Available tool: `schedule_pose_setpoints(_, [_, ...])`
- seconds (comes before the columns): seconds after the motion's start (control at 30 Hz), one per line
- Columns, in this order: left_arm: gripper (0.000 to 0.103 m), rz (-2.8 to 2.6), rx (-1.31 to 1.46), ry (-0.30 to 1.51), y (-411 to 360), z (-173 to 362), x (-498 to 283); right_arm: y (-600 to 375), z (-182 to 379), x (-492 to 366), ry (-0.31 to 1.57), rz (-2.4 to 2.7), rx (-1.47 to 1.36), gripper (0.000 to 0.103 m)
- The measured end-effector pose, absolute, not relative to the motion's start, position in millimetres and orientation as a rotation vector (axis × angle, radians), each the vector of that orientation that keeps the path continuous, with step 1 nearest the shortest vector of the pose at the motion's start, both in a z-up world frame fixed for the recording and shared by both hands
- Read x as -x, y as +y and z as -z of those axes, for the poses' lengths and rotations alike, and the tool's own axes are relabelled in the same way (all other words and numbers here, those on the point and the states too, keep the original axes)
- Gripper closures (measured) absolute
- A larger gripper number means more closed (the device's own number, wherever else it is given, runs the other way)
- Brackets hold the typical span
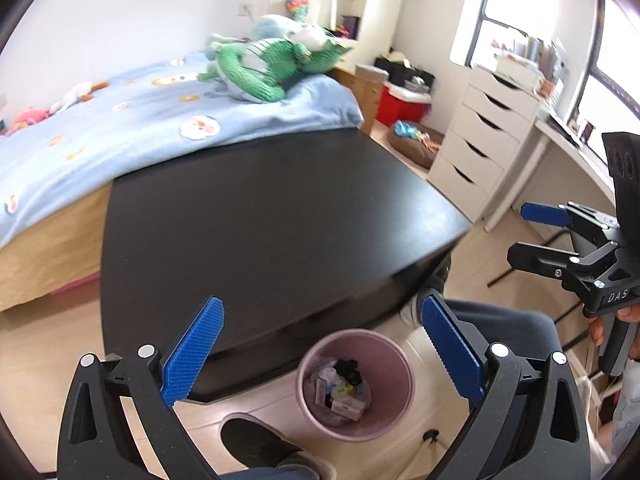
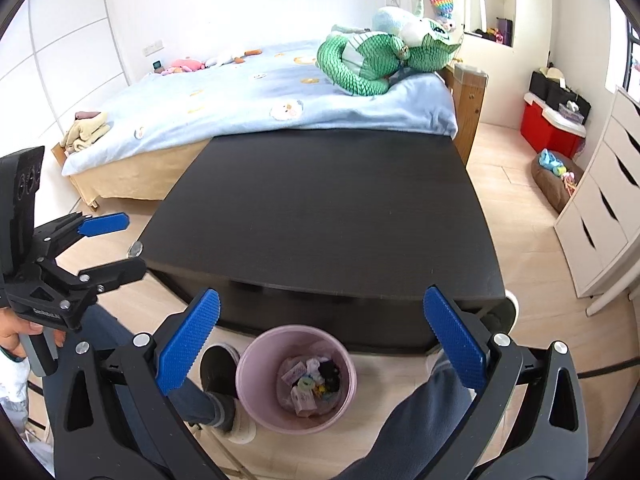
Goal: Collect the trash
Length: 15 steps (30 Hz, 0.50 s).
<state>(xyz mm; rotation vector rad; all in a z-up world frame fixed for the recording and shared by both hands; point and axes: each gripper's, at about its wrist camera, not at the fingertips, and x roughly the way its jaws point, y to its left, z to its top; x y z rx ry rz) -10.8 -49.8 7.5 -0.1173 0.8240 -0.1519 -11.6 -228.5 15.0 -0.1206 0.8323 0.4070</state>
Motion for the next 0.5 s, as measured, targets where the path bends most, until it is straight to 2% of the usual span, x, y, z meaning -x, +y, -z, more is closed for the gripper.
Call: schedule_pose_setpoints(0.5, [0.006,-0.002,0.108,0.806,-11.7,-24.3,-14.0,-198.5,-38.2,-29.8,0.798,-0.442,0.152,0.003])
